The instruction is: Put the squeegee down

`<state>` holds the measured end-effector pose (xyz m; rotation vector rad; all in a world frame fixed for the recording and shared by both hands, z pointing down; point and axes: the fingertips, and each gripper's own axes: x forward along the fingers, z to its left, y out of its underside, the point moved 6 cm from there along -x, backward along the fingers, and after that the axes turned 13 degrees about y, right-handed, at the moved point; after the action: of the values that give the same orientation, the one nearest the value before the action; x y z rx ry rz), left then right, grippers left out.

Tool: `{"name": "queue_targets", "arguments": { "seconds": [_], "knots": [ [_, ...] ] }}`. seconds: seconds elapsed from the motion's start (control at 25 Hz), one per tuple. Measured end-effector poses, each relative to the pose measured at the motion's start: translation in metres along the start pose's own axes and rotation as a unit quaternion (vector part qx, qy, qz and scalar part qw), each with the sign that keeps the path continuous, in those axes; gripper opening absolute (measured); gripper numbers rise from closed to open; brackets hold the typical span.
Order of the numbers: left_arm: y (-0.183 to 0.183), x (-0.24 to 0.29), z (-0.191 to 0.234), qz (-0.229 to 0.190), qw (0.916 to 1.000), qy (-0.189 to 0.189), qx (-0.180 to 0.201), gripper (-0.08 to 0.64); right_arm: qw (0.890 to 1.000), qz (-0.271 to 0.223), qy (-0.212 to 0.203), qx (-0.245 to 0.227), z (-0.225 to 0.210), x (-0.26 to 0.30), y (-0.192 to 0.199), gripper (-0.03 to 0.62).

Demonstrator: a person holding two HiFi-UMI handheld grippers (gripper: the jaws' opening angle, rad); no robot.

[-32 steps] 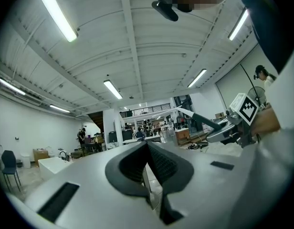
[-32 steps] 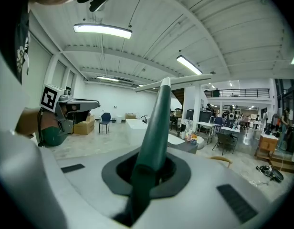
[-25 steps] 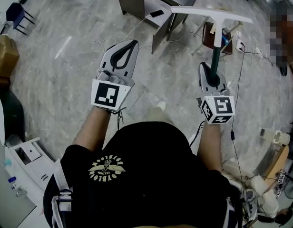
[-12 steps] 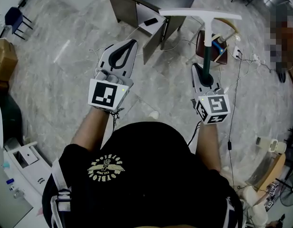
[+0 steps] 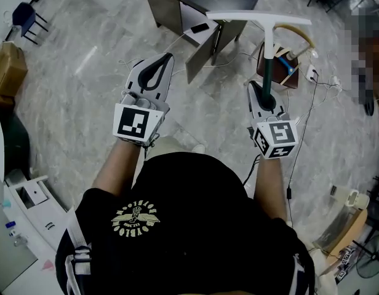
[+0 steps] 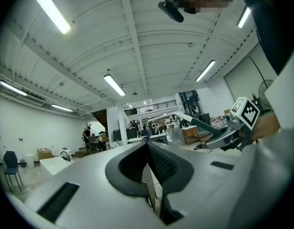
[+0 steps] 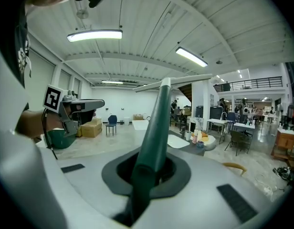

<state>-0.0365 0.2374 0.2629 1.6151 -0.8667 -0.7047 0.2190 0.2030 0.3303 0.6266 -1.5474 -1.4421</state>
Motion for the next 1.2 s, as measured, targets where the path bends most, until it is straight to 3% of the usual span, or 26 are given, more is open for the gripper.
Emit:
{"name": "queue_targets", "arguments": {
  "seconds": [0.28, 0.44, 1.04, 1.2],
  "knots": [
    [0.007, 0.007, 0.022, 0.012, 0.9998, -0.002, -0.013, 0.023, 1.0, 0.007, -0.007, -0.001, 0.01, 0.022, -0.003, 0.032],
    [0.008, 0.027, 0.04, -0.013, 0.9999, 0.01, 0.003, 0.023, 1.0, 0.007, 0.0, 0.007, 0.008, 0.044, -0.009, 0.032],
    [0.05, 0.08, 0.157, 0.008, 0.9988, 0.046, -0.017, 0.023, 0.999, 0.025, 0.016, 0.015, 0.027, 0.161, -0.04, 0.032],
    [0.057, 0.09, 0.183, -0.003, 0.9981, 0.058, -0.021, 0.023, 0.999, 0.033, 0.02, 0.012, 0.039, 0.186, -0.048, 0.032]
  ]
}}
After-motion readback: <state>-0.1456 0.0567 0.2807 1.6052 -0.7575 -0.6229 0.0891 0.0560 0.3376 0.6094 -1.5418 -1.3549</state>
